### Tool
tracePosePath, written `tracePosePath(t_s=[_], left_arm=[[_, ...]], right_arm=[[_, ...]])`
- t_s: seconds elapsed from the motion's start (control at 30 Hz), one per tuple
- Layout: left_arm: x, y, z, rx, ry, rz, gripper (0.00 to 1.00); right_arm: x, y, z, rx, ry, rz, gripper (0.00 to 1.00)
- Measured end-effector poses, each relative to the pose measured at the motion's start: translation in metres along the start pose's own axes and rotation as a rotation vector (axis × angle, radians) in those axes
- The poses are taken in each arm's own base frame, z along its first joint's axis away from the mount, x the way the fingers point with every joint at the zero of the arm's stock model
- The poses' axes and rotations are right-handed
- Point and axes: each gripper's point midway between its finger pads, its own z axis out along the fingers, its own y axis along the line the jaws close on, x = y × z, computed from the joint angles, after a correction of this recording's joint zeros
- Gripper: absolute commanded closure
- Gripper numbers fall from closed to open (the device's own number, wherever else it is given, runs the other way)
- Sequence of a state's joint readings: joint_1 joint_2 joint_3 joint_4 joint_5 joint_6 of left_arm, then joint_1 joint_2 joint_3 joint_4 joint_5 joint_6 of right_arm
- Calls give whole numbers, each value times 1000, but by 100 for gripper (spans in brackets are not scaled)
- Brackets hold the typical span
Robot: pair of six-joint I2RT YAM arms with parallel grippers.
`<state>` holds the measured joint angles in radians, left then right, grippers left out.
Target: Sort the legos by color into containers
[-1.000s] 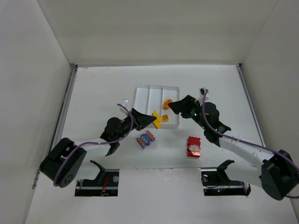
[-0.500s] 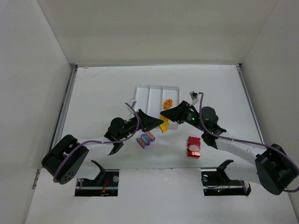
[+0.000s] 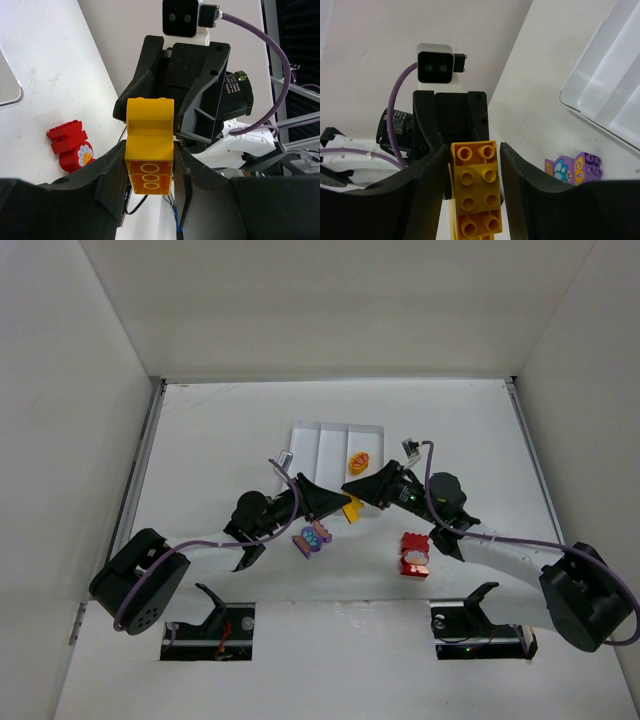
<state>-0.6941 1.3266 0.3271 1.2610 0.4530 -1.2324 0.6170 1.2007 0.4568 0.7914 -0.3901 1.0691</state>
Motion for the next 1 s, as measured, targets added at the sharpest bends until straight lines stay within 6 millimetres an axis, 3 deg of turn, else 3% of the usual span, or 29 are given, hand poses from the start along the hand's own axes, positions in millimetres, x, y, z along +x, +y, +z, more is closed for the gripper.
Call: tracePosePath(t_s=[0.13,0.27,0.57,0.73,1.0], left_arm=[[-1,-1,0,2,-4,-4,78],[-1,-2,0,8,-7,-3,66],[-2,-3,1,10,-16,-1,56],[-3,-3,1,8,-21,4,55],[-5,2,1,-12,-33,16,71]], right_arm=[[0,1,2,-16,2,12,61],[0,3,1,-28,-7,20,63],[-6,2,2,-27,-32,34,63],[-8,-5,3,-10,-43,40,63],[-11,-5,3,-12,-53,46,63]])
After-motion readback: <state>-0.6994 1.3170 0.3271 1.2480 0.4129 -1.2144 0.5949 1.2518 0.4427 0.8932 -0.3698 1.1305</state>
